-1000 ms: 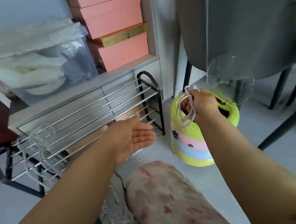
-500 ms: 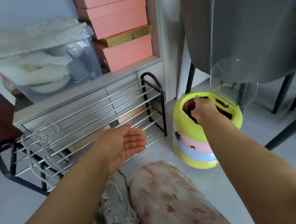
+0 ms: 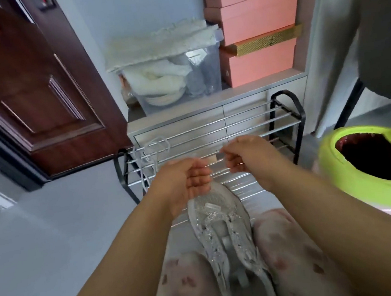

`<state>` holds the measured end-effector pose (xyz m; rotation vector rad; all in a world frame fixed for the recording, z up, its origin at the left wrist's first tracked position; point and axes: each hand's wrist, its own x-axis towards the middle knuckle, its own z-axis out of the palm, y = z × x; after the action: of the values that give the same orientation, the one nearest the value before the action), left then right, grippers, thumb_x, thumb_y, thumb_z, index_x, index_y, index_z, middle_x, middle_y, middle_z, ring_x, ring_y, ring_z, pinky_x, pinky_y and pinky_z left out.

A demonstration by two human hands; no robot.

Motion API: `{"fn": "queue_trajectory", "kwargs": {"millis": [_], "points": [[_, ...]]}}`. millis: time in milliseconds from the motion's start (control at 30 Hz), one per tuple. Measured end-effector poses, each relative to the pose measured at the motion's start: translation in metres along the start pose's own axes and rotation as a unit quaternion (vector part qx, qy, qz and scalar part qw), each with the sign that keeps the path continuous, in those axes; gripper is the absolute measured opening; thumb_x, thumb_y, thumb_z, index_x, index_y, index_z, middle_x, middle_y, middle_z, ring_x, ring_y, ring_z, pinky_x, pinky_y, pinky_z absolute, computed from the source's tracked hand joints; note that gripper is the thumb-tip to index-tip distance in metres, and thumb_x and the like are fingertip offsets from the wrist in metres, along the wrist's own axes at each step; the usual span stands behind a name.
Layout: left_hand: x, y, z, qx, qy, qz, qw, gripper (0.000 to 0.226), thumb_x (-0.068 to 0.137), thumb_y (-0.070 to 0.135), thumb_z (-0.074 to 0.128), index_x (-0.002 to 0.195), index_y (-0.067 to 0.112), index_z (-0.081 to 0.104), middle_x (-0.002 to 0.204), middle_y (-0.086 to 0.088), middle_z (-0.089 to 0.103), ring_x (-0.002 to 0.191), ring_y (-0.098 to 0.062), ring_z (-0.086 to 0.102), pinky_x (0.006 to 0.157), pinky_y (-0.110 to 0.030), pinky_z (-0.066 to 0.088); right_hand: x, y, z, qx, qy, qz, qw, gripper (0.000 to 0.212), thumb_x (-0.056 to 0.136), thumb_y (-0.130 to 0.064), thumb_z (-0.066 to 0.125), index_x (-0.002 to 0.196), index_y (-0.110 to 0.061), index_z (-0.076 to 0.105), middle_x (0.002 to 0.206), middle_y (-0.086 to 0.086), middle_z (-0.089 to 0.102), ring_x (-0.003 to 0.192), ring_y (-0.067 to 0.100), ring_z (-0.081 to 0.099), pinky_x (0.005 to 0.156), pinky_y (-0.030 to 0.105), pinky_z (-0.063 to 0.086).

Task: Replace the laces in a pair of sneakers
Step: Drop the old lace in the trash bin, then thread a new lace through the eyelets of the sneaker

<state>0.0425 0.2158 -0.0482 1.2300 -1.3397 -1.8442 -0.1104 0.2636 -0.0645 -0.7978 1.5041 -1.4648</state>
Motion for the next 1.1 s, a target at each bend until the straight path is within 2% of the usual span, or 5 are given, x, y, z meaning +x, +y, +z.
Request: {"fn": "queue_trajectory", "kwargs": {"millis": [300, 400, 567, 900, 1100], "points": [[0.071, -0.034, -0.088, 0.024, 0.205, -0.066, 0.976, 0.013, 0.096, 0.008, 0.049, 0.087, 0.006, 0.059, 0.072, -0.007, 0.054, 0.062, -0.017, 0.054, 0.048, -0.024, 0.051, -0.005, 0.021, 0.023, -0.08, 0.047, -0.076, 0.993, 0.022, 0.087, -0.017, 0.062, 0.076, 0.002, 0.059, 0.065, 0.009, 0.057, 0.063, 0.021, 0.049, 0.07, 0.04, 0.046], [0.097, -0.048, -0.098, 0.025, 0.222, -0.091, 0.971, 0.011, 0.097, 0.004, 0.045, 0.1, 0.006, 0.056, 0.077, -0.008, 0.054, 0.065, -0.018, 0.055, 0.045, -0.024, 0.052, -0.001, 0.029, 0.019, -0.05, 0.062, -0.068, 0.994, 0.02, 0.087, -0.015, 0.062, 0.075, 0.001, 0.059, 0.064, 0.011, 0.055, 0.063, 0.021, 0.047, 0.066, 0.038, 0.043], [0.133, -0.066, -0.103, -0.005, 0.211, -0.112, 0.971, 0.011, 0.099, 0.009, 0.046, 0.094, 0.005, 0.054, 0.077, -0.011, 0.055, 0.063, -0.018, 0.052, 0.061, -0.031, 0.048, 0.006, 0.033, 0.016, -0.012, 0.066, -0.041, 0.997, 0.017, 0.086, -0.01, 0.063, 0.069, -0.009, 0.06, 0.059, 0.006, 0.055, 0.061, 0.019, 0.048, 0.063, 0.031, 0.044], [0.184, -0.091, -0.106, -0.071, 0.225, -0.147, 0.961, 0.016, 0.097, 0.009, 0.05, 0.083, 0.012, 0.054, 0.047, -0.002, 0.047, 0.026, -0.005, 0.041, 0.034, -0.014, 0.041, 0.01, 0.039, 0.015, -0.006, 0.043, -0.05, 0.998, 0.017, 0.086, -0.009, 0.062, 0.068, -0.009, 0.063, 0.059, 0.005, 0.056, 0.064, 0.017, 0.052, 0.061, 0.024, 0.045], [0.18, -0.066, -0.094, 0.073, 0.247, -0.063, 0.964, 0.017, 0.093, 0.014, 0.059, 0.107, 0.009, 0.066, 0.076, -0.008, 0.054, 0.05, -0.016, 0.04, 0.036, -0.018, 0.034, 0.011, 0.04, 0.015, -0.004, 0.04, -0.047, 0.998, 0.03, 0.085, -0.008, 0.061, 0.057, -0.017, 0.056, 0.061, 0.005, 0.056, 0.075, 0.016, 0.057, 0.059, 0.02, 0.045]]}}
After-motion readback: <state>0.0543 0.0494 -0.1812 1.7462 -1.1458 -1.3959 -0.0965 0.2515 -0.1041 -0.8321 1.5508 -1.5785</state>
